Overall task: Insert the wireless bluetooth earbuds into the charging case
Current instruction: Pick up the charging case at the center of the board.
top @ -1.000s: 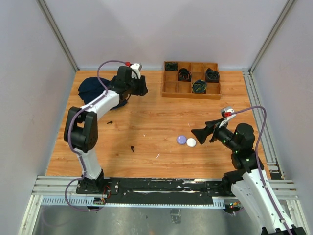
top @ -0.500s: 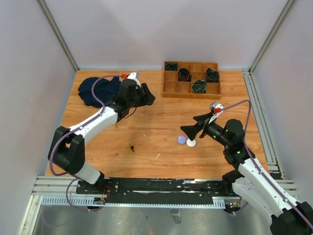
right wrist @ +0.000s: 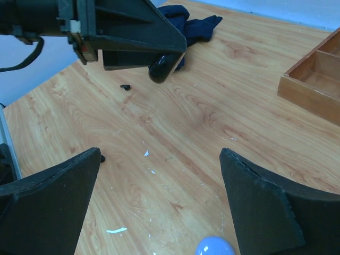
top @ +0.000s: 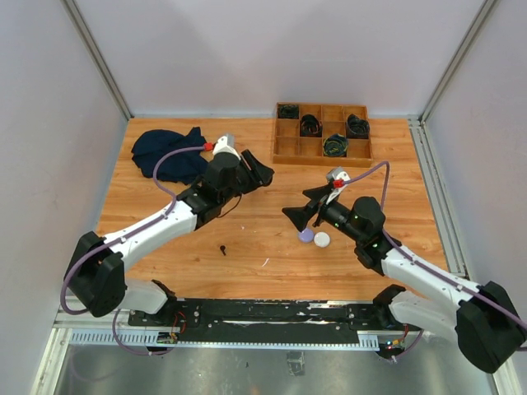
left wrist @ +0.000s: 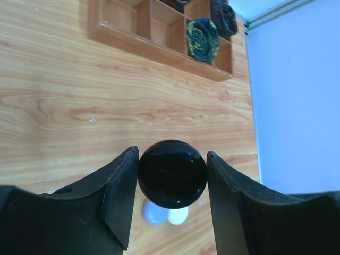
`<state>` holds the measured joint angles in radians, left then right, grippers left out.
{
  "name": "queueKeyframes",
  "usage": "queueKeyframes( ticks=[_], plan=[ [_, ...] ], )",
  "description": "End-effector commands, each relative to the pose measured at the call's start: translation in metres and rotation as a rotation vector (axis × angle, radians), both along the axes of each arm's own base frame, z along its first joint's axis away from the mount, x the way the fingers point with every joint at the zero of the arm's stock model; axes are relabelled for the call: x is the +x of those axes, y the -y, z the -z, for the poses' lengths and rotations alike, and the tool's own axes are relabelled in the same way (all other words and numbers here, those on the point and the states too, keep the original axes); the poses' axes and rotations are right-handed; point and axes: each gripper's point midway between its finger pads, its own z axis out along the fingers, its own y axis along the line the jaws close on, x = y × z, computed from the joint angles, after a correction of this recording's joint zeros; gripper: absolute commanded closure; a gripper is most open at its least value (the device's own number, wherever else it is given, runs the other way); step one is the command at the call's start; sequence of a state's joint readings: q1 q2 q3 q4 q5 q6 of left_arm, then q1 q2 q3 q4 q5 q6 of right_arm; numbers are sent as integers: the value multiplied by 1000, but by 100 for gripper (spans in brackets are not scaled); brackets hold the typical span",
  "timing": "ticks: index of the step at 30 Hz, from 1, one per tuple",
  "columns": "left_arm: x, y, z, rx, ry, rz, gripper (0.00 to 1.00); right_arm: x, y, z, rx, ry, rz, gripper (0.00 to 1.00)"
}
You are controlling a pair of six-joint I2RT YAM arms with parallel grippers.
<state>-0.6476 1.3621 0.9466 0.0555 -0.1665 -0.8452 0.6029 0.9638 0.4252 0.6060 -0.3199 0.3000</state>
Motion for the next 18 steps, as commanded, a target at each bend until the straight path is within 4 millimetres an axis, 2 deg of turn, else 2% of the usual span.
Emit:
queueKeyframes(
  ticks=[1,6,12,18],
  plan=[
    [-7,9,-29,-104,63,-74,57,14,-15,-34,58,145,34,6],
    [-18,18,-28,-148,63,-92,56,26,-29,-37,73,169,49,11],
    [-25,29,-30,-166,66,-84,55,43,-35,-35,82,177,103,17],
    [-29,33,-26,-192,60,-87,55,48,-41,-35,103,179,110,23]
  ],
)
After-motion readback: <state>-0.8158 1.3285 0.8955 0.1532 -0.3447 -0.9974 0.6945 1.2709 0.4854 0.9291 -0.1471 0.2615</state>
